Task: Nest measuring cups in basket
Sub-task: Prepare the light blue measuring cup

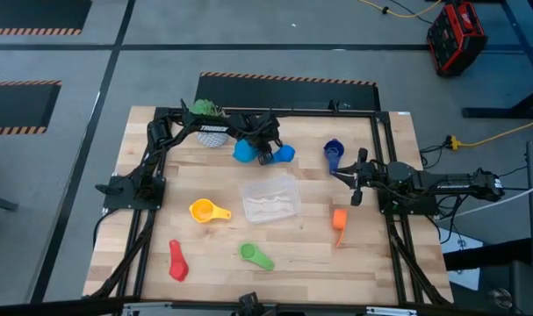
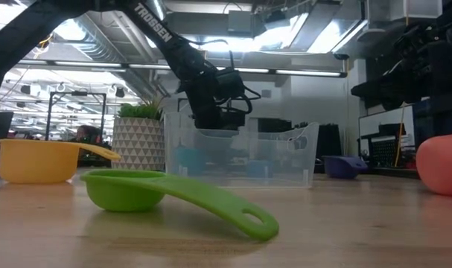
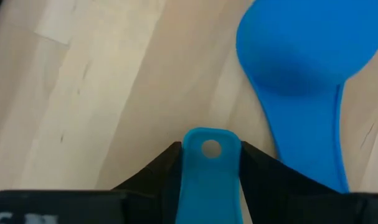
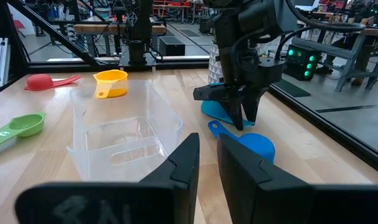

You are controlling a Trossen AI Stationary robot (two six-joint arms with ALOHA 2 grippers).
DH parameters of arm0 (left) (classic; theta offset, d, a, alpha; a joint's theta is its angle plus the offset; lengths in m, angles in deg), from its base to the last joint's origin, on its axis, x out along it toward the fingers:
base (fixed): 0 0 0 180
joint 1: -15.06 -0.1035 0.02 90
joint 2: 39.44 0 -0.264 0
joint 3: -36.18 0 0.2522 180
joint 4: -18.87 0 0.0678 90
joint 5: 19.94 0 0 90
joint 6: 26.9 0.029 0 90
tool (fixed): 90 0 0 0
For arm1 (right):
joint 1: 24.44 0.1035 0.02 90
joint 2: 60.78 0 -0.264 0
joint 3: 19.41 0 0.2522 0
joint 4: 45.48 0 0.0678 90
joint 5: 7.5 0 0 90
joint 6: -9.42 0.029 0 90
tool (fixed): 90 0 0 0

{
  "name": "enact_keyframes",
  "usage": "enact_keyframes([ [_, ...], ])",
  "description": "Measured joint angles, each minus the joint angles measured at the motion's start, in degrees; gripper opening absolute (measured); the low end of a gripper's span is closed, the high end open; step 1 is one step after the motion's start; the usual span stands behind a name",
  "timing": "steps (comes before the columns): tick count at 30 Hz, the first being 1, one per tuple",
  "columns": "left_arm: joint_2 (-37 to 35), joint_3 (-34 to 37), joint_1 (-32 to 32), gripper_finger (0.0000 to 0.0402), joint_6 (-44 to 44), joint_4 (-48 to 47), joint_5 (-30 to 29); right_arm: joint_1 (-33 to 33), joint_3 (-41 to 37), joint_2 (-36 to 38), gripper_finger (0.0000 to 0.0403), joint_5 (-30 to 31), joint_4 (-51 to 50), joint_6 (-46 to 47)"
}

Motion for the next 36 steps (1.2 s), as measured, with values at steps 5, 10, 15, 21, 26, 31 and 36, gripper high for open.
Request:
enact_keyframes([
  [5, -0.02, -2.39, 0.04, 0.0134, -0.37, 0.02, 0.05, -0.01, 0.02, 0.0, 0.0063, 0.3, 0.04, -0.13],
  [10, -0.02, -6.52, 0.3, 0.0134, -0.37, 0.06, 0.04, 0.0, 0.0, 0.0, 0.0063, 0.39, 0.04, -0.14],
  [15, -0.04, -11.94, 0.57, 0.0134, -0.36, -0.06, 0.22, 0.0, 0.0, 0.0, 0.0063, 0.42, 0.07, -0.32],
  [21, -0.07, -18.61, 1.09, 0.0134, -0.32, -0.05, 3.18, -0.01, 0.02, 0.01, 0.0063, 0.5, 0.89, -0.34],
  [26, -0.07, -23.68, 1.83, 0.0133, 0.74, -0.15, 4.93, 0.0, 0.0, 0.02, 0.0063, 4.39, 3.16, -0.16],
  [31, -0.07, -28.42, 3.09, 0.0133, 1.6, -0.42, 5.77, -0.05, 0.02, 0.02, 0.0063, 6.53, 3.57, 0.1],
  [36, -0.57, -32.69, 4.48, 0.0133, 2.59, -1.43, 5.84, -1.26, 0.02, 0.0, 0.0063, 6.51, 6.81, 0.18],
])
